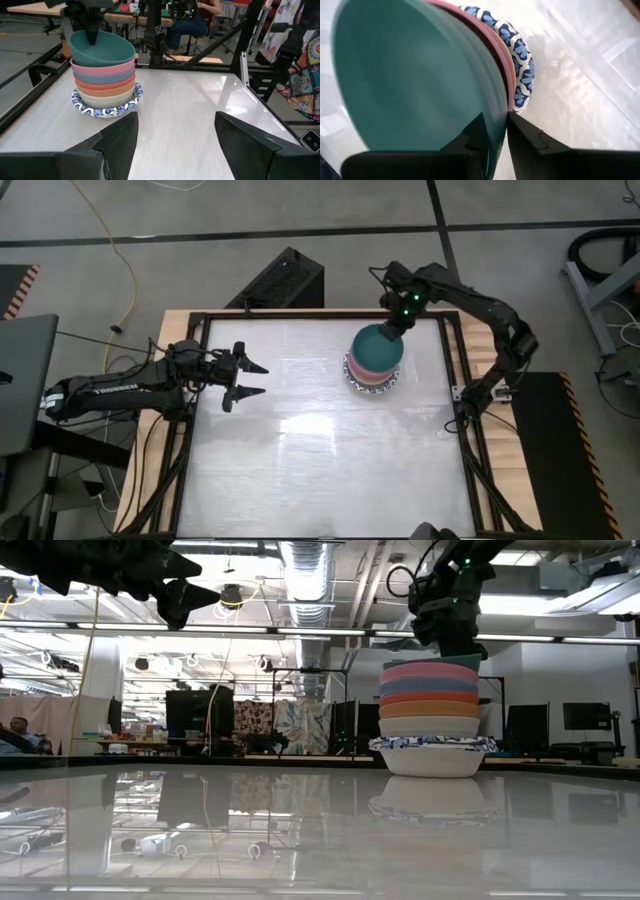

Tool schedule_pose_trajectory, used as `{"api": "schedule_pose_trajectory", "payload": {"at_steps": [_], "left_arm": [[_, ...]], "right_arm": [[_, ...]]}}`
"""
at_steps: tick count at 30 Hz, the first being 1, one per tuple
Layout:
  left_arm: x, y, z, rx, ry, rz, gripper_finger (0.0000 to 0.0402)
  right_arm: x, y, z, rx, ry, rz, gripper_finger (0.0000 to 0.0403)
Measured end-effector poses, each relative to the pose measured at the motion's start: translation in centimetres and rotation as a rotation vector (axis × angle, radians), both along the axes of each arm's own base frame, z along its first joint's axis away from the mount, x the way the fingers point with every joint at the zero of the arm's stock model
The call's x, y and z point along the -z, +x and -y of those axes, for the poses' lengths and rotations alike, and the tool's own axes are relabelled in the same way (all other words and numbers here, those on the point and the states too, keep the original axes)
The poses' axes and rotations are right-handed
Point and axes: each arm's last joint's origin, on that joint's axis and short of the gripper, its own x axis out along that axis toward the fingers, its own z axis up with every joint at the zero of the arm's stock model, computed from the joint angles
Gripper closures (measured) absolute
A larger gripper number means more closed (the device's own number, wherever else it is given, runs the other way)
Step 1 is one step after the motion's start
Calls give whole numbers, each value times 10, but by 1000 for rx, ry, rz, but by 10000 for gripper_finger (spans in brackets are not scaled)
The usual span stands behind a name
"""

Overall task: Nest bowls inside each other
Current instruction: Stack the green bowl on top of the pink bowl

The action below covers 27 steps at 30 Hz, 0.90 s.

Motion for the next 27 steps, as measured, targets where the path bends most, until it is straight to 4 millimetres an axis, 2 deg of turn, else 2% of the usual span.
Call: {"api": "schedule_pose_trajectory", "payload": {"at_steps": [7,12,18,27], "left_arm": [[0,0,0,0,-4,0,150],[0,0,0,2,-5,0,150],[0,0,2,16,-1,-1,150],[1,1,3,22,0,-10,150]], "right_arm": [[-4,10,-7,-40,-41,45,314],[-5,17,-9,-75,-82,77,293],[-4,18,-10,-39,-128,28,271],[-4,16,-9,-83,-136,18,266]]}}
